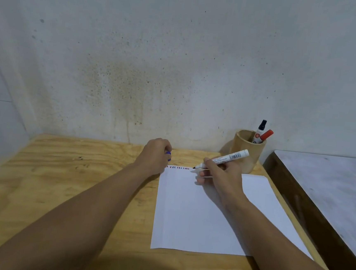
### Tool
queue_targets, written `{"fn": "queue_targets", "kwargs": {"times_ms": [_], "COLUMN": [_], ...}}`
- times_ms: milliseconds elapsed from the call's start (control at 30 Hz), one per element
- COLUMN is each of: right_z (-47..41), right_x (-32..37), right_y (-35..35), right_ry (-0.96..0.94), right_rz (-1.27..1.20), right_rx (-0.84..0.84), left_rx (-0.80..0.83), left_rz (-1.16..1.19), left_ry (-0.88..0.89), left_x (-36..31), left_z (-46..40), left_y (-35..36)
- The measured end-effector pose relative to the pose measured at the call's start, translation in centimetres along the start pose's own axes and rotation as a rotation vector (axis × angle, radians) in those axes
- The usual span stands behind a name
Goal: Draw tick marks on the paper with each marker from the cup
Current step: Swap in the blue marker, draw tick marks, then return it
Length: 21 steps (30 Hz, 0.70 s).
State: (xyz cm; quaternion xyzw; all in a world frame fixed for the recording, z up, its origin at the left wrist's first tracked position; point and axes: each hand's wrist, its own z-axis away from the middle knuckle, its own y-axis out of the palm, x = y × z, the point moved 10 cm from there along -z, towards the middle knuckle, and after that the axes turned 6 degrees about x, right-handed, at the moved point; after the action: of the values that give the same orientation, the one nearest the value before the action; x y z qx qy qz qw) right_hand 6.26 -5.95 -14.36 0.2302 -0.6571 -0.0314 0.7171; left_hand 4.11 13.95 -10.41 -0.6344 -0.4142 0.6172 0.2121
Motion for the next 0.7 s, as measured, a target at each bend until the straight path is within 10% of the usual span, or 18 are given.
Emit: {"fn": "queue_targets", "kwargs": {"times_ms": [700], "right_z": [-1.5], "right_x": [2.5], "right_y": [0.5], "right_ry": [-0.144], "right_rz": [0.477], "right_rx": [0.05], "left_rx": [0.089], "left_rz": [-0.358], "left_ry": [-0.005], "left_x": [2.8], "left_z": [6.2], "left_y": [1.3]}}
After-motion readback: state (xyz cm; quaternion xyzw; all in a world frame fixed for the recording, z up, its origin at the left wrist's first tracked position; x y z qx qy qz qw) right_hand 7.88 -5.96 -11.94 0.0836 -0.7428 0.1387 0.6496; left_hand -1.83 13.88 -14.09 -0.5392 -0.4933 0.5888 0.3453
